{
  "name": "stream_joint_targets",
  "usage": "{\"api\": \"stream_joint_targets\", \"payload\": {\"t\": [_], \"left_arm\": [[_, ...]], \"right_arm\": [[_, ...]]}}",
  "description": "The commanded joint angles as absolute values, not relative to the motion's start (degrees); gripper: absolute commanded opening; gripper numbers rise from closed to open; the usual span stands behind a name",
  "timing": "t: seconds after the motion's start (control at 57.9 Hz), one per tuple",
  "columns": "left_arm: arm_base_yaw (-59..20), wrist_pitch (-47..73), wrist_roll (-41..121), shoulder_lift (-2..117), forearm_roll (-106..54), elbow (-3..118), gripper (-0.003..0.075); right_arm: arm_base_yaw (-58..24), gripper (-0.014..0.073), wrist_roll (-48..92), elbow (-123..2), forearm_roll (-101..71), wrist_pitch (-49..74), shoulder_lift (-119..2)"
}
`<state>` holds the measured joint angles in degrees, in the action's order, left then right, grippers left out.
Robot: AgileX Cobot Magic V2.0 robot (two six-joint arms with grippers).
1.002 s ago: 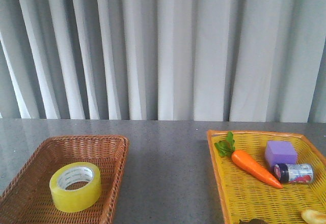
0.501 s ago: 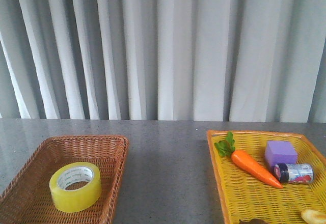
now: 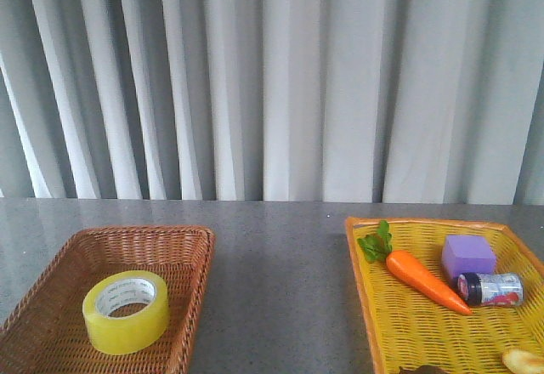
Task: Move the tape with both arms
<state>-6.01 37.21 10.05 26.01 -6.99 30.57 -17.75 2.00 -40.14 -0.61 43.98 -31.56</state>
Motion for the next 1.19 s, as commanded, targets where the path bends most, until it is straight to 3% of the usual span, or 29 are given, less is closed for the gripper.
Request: {"api": "stream_joint_targets", "payload": {"t": [0.0, 0.259, 0.57, 0.726, 1.175], "left_arm": [[-5.8, 33.3, 9.6, 26.3, -7.9, 31.9, -0.0007], [-5.8, 31.3, 9.5, 23.2, -5.2, 29.5, -0.0007], [-5.8, 9.3, -1.3, 2.0, 1.2, 7.6, -0.0007], [-5.8, -0.6, -1.3, -1.5, -0.6, -1.4, -0.0007], [-5.8, 0.0, -1.3, -1.5, -0.7, -1.0, -0.0007]], "right_arm": [[-17.4, -0.0008, 2.1, -41.5, -0.5, 40.2, -31.7], [-17.4, -0.0007, 2.1, -41.5, -0.5, 40.2, -31.7], [-17.4, -0.0007, 2.1, -41.5, -0.5, 40.2, -31.7], [-17.4, -0.0007, 2.1, -41.5, -0.5, 40.3, -31.7], [-17.4, -0.0007, 2.1, -41.5, -0.5, 40.4, -31.7]]}}
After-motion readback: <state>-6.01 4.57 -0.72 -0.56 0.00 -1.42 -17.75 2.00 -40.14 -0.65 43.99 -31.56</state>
